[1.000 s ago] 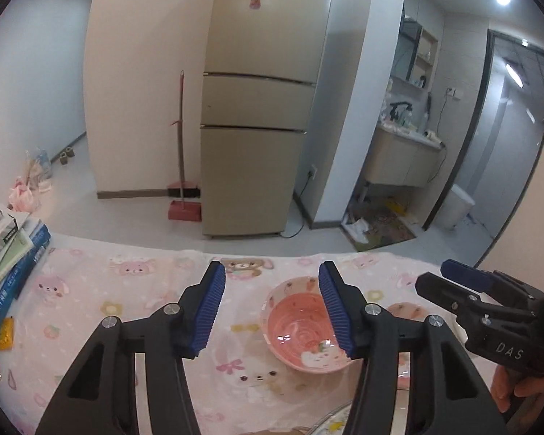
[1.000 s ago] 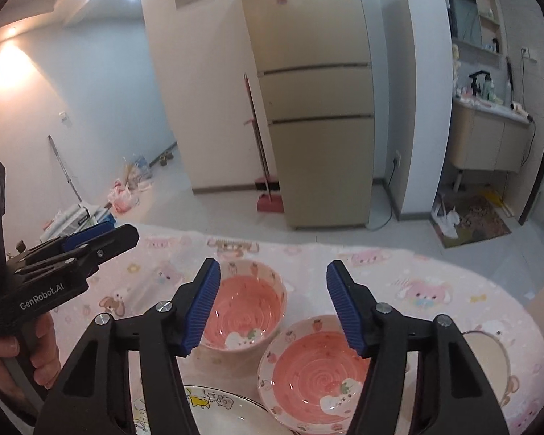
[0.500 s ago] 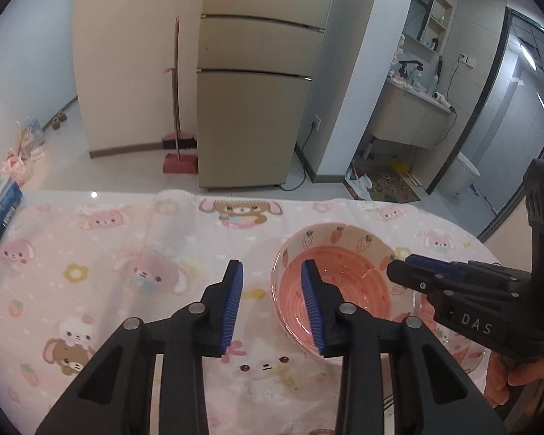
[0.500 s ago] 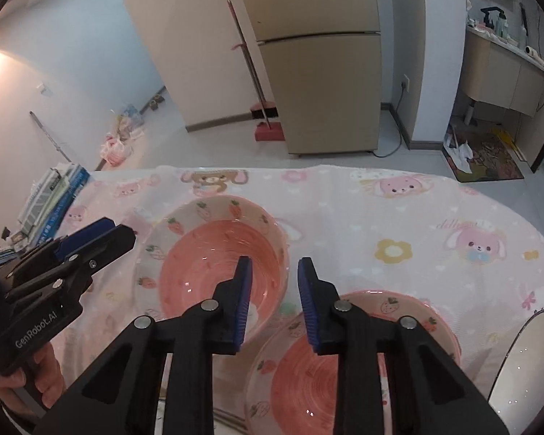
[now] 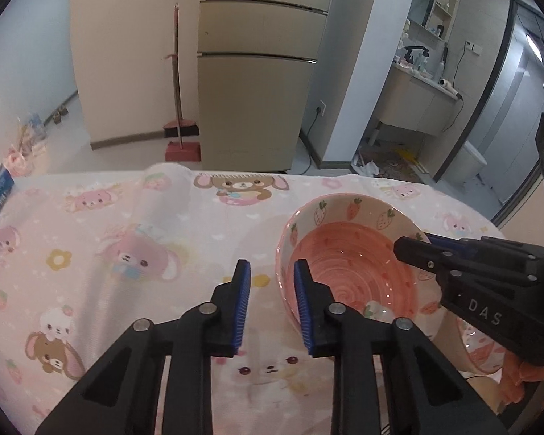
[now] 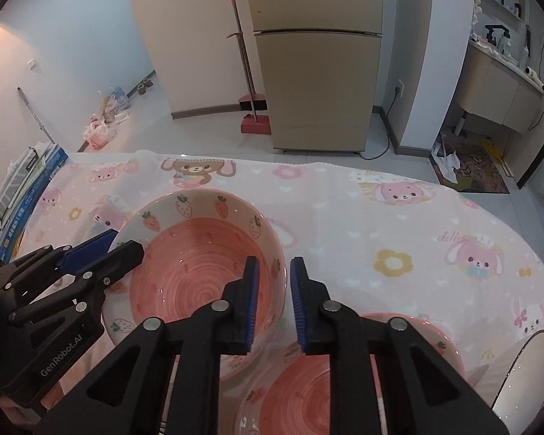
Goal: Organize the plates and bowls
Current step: 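Close both grippers on the rim of one pink strawberry bowl, then lift the pink bowl with both grippers and carry it over the other pink bowl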
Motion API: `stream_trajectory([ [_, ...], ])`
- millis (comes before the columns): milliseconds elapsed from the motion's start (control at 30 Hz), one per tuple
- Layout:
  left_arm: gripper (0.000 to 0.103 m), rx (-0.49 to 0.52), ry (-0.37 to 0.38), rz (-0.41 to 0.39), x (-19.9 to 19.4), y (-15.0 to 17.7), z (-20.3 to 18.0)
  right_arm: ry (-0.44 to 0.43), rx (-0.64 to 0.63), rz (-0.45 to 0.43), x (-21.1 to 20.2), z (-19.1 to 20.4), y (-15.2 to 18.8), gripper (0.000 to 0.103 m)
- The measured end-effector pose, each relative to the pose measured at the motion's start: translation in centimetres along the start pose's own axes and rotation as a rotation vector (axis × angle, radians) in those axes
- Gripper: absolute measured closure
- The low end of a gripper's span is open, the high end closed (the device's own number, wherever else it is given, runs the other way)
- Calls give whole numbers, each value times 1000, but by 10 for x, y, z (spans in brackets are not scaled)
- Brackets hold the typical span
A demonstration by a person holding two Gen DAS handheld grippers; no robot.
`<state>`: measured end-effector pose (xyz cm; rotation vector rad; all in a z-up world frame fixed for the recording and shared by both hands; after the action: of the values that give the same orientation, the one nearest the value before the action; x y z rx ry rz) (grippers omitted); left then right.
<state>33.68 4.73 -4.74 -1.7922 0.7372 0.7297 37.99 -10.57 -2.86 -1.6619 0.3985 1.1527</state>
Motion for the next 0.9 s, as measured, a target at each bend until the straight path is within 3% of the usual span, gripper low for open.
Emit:
stream_trajectory([
  [233, 80, 4, 28, 17, 6, 4, -5, 42, -64, 47, 8, 6, -7, 89],
  [333, 80, 58, -9, 26, 12, 11, -14, 62, -105, 67, 11, 11, -8, 91],
  [500, 86, 39, -72, 23, 16, 9, -10, 31, -71, 8, -1, 14, -7, 95],
  [633, 88, 40, -86, 25, 17, 9, -8, 65, -102, -13, -6, 23, -5, 95],
  [900, 90, 23, -61, -31, -11, 0, -10, -19, -4, -74, -19, 13, -4, 96],
])
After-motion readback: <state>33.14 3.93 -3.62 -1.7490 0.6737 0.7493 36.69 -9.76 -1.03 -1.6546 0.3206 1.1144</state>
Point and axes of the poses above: each gripper's, at about its wrist camera, not at the fingertips, and x roughly the way its jaws point, z to its left, y to its underside, the point moved 2 cm from there along x, roughly the way its jaws point, and after that the axes turned 11 degrees about -x, right-handed, at the moved point
